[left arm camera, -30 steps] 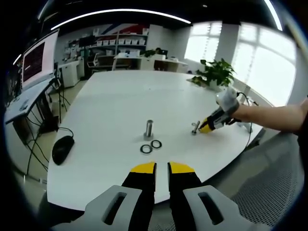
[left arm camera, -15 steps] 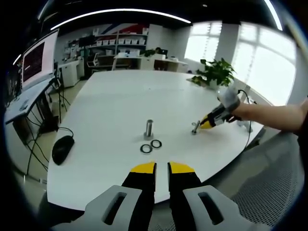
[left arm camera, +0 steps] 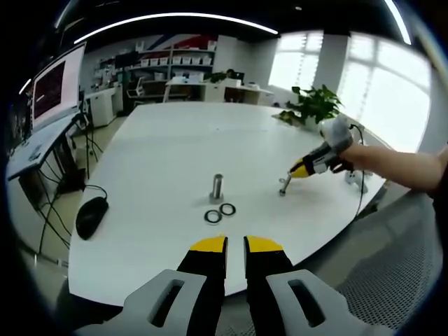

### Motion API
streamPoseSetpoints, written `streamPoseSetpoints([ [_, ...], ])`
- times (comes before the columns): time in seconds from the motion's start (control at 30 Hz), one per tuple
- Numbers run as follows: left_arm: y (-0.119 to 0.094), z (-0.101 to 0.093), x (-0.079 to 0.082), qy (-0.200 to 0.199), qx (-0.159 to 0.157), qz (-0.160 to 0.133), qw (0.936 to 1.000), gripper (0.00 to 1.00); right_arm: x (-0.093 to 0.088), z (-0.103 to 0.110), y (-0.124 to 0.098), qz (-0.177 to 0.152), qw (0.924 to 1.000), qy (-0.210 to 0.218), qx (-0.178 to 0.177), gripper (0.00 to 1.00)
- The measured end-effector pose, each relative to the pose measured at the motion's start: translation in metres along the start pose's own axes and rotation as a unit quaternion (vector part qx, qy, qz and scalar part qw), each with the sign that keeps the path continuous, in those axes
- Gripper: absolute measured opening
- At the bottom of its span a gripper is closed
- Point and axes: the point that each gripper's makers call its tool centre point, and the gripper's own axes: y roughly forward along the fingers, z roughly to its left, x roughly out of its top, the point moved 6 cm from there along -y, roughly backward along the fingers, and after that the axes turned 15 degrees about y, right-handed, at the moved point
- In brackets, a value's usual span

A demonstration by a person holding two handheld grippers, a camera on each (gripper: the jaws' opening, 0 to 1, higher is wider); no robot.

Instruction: Place the washer onto the threaded stud by aligning its center hole with the stud, sliding it down to the base, and recovering from edge contact or off-axis alignment until the washer reaches the visible bottom stop.

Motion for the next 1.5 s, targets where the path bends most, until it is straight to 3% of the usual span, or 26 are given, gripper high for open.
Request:
streamPoseSetpoints([
  [0.57, 0.0, 0.001, 0.0, -0.002, 0.003, 0.0, 1.0, 0.07, 0.01, 0.007, -0.004, -0.018, 0.9996, -0.014, 0.016, 0.15],
  [0.77, 0.0, 0.001, 0.0, -0.001, 0.003, 0.001, 1.0, 0.07, 0.015, 0.016, -0.006, -0.03, 0.9984, -0.02, 0.044, 0.15],
  [1.1, 0.0, 0.0, 0.0, 0.0, 0.002, 0.002, 1.0, 0.07, 0.014, 0.028, -0.006, -0.02, 0.9955, -0.047, 0.08, 0.15],
  [1.5, 0.0, 0.0, 0.0, 0.001, 0.001, 0.003, 1.0, 0.07, 0.006, 0.032, -0.002, 0.012, 0.9937, -0.081, 0.076, 0.15],
])
